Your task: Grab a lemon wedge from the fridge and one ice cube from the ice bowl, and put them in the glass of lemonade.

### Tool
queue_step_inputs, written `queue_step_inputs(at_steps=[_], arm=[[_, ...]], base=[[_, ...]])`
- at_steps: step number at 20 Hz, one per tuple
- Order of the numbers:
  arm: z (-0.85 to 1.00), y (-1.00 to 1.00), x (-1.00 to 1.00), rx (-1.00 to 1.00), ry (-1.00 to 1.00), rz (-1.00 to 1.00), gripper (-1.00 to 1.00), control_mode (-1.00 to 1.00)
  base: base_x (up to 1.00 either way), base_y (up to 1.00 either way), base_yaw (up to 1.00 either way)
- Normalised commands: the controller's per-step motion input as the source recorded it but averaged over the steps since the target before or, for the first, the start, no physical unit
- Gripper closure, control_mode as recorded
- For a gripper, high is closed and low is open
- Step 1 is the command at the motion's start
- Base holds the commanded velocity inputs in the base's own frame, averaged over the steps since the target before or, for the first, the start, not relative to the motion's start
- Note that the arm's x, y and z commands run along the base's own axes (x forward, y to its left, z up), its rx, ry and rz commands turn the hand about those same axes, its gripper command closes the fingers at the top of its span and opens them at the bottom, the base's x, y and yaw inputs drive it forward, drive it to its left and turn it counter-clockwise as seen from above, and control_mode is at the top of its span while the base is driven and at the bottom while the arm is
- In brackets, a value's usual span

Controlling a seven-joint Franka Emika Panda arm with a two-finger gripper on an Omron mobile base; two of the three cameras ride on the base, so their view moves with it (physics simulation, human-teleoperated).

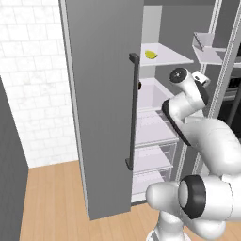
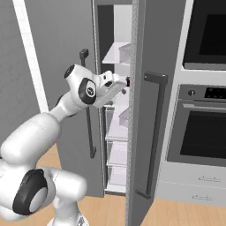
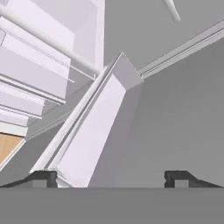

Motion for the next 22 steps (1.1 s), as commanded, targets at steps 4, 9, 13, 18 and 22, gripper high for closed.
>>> queue_step_inputs(at_steps=[4, 9, 13, 18, 22], arm=[[-0.01, -0.75, 0.71, -0.02, 0.22, -0.02, -1.00, -1.00], [-0.13, -1.00, -0.38, 0.00, 0.05, -0.17, -1.00, -1.00], [-0.32, -1.00, -0.83, 0.00, -0.02, -0.14, -1.00, -1.00], [0.21, 0.01, -0.91, -0.17, -0.27, -0.01, -1.00, -1.00], [0.95, 1.00, -0.45, -0.08, -0.39, 0.03, -1.00, -1.00]], base=[[0.00, 0.00, 0.00], [0.00, 0.00, 0.00], [0.00, 0.00, 0.00], [0.00, 0.00, 0.00], [0.00, 0.00, 0.00]])
